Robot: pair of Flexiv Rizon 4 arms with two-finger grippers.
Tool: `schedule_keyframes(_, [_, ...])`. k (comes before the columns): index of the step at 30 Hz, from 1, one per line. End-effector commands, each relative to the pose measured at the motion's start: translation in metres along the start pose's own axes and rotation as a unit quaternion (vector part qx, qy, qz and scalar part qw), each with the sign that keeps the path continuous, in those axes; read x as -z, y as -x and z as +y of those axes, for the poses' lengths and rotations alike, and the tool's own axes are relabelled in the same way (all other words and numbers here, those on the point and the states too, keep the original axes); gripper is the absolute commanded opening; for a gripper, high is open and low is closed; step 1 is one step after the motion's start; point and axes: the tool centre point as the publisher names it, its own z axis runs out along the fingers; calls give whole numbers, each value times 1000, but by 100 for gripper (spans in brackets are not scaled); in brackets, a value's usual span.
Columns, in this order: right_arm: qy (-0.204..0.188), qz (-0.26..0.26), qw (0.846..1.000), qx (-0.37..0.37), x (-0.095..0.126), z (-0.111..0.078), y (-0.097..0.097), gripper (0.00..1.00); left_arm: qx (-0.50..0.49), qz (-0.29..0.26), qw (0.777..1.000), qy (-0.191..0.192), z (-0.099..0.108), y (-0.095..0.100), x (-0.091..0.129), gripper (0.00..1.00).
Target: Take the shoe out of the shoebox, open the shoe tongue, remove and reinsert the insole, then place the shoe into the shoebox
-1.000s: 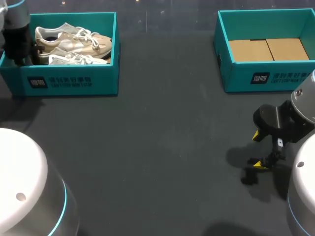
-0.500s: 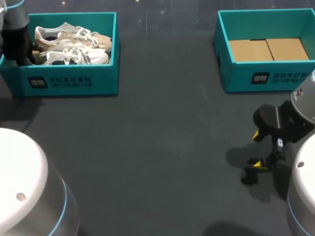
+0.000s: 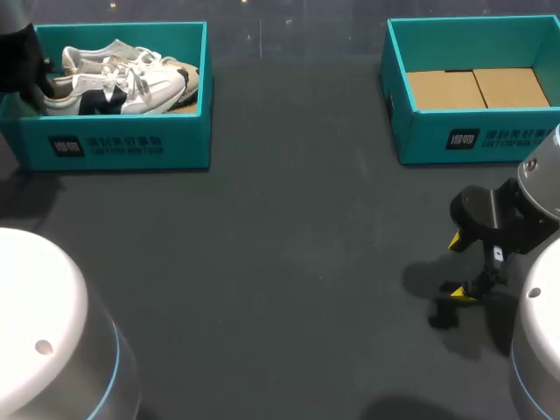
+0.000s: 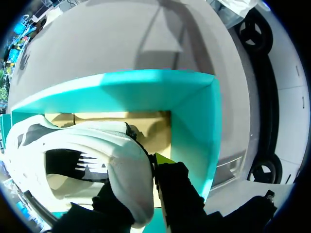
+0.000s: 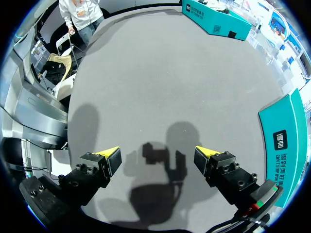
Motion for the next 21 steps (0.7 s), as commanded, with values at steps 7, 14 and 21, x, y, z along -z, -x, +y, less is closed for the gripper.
schedule_keyframes(7, [0,-2,1000,0,1,-1,-2,100,1,8,1000,17,-7,4,53,0])
schedule_keyframes(14, [0,-2,1000,0,1,-1,-2,100,-10,13,1000,20,-9,9,85,0])
schedule_keyframes(21, [0,-2,1000,0,1,-1,-2,100,-18,23,999,43,-11,17,128,0])
